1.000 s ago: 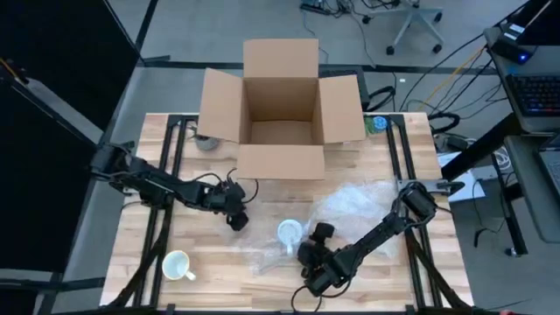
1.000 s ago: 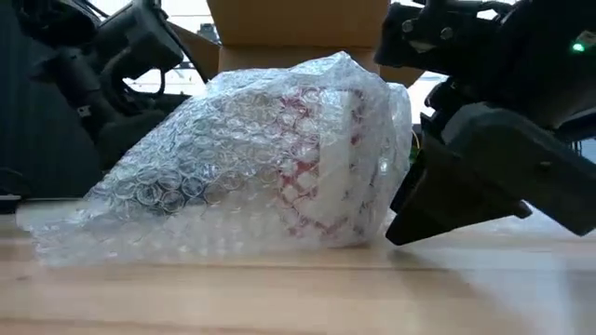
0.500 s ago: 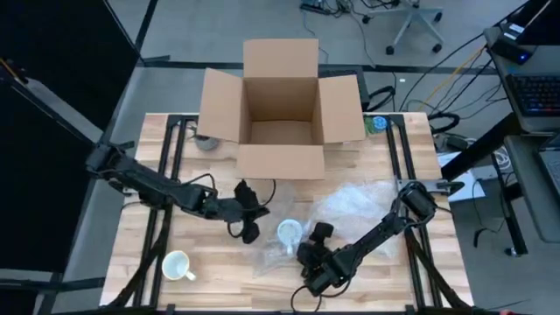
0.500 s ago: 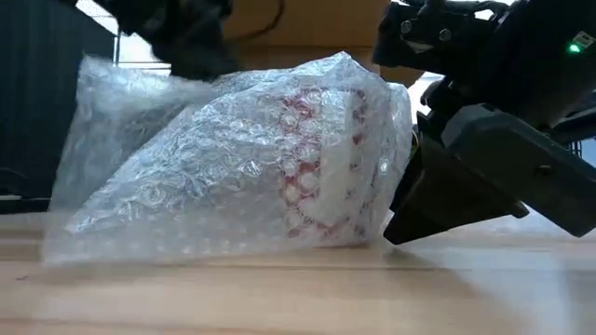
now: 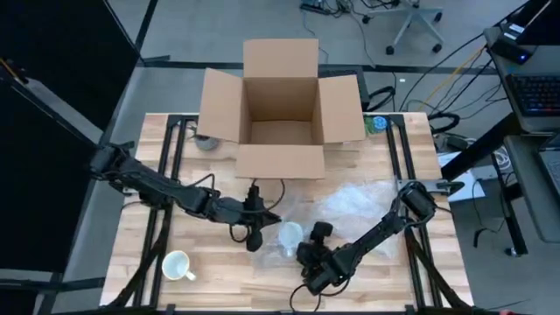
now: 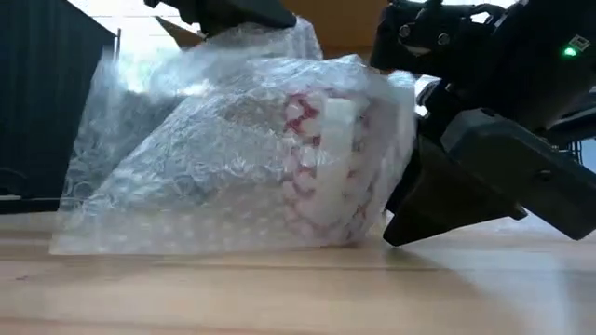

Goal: Wrap mug
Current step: Wrap the red mug with bubble wrap

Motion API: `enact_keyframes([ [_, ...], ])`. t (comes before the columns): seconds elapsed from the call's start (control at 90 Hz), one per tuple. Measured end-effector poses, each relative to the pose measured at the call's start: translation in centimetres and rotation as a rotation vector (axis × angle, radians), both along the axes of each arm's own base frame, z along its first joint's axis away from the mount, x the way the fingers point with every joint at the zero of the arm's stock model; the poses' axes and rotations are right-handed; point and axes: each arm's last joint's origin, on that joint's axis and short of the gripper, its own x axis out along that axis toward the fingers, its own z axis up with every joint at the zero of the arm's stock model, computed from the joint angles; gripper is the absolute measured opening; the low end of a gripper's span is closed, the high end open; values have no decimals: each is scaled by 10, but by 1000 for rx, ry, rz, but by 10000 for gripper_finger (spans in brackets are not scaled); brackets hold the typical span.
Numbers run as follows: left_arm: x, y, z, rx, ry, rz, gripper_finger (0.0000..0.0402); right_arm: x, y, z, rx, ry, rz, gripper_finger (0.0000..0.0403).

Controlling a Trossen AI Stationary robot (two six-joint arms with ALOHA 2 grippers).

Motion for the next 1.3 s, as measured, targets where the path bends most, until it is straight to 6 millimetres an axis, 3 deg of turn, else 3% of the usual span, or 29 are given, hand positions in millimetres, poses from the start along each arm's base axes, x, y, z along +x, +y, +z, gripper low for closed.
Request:
enact_keyframes([
  [0.289, 13, -6, -12, -41, -39, -58, 0, 12, -10, 14, 26, -44, 16, 198],
  [0.544, 29, -11, -58, -58, 86, -64, 0, 25, -17, 15, 120, -38, 53, 198],
  [0.667, 33, -13, -69, -78, 104, -51, 0, 24, -17, 20, 131, -40, 59, 198],
  [0.778, 34, -13, -74, -77, 119, -50, 0, 18, -17, 42, 201, -50, 70, 198],
  [0.9, 34, -13, -74, -75, 121, -54, 0, 2, -17, 80, 248, -84, 70, 198],
  [1.089, 34, -13, -75, -72, 122, -59, 0, -16, -32, 130, 194, -206, 44, 198],
  [1.3, 33, -16, -75, -55, 120, -76, 0, -3, -63, 141, 189, -290, -82, 198],
])
